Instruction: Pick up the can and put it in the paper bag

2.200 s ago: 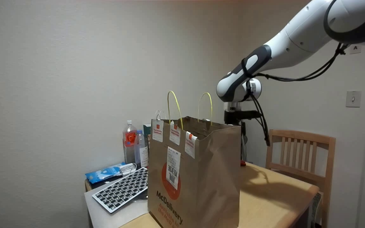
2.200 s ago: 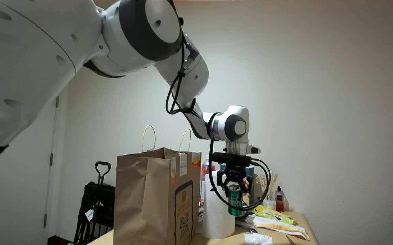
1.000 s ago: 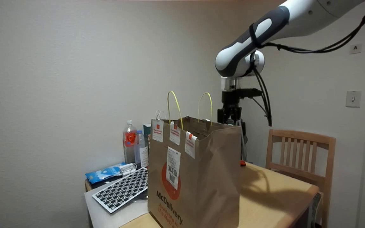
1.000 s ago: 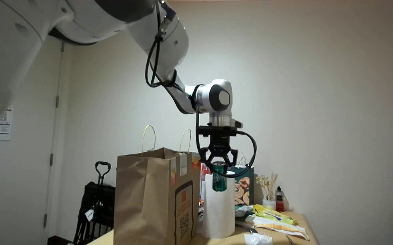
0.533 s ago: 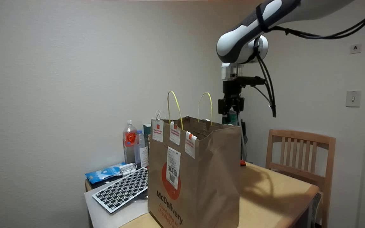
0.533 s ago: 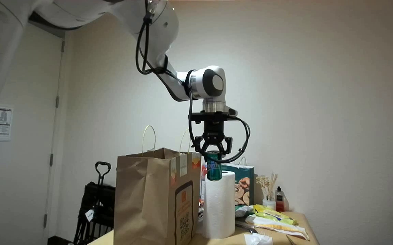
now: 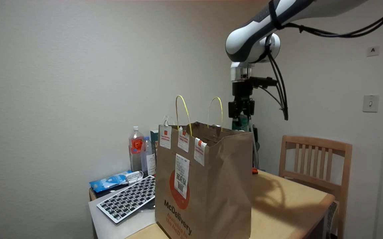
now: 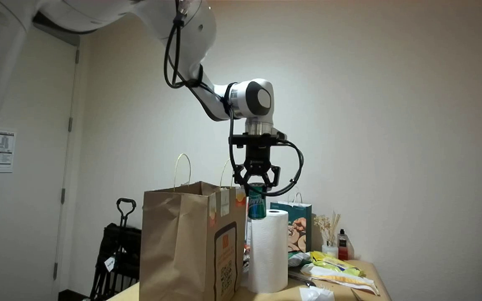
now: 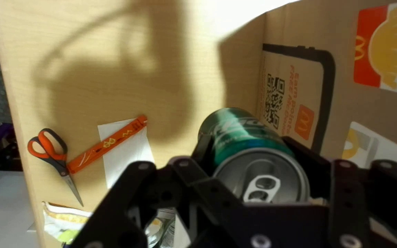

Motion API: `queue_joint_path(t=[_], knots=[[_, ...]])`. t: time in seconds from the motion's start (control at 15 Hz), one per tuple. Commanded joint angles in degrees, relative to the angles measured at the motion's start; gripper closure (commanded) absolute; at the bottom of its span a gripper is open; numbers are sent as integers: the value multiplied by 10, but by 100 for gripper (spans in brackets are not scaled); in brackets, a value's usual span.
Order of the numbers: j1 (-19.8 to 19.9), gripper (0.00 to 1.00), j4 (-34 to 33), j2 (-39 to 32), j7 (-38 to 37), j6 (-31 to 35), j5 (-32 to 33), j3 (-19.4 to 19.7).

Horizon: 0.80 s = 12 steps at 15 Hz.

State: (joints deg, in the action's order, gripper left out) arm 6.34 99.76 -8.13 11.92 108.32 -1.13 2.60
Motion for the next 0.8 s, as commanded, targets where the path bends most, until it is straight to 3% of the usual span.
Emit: queue_joint_path(t=[0.0,0.4,0.6,0.67,0.73], knots=[[-16,73,-17,46,41,-110,8,-8],[-54,73,-95,70,27,-331,42,-25],[-66,73,-111,73,25,-341,66,-31],[-64,48,-109,70,20,-337,41,-28],[-66,48,-113,70,20,-337,49,-30]])
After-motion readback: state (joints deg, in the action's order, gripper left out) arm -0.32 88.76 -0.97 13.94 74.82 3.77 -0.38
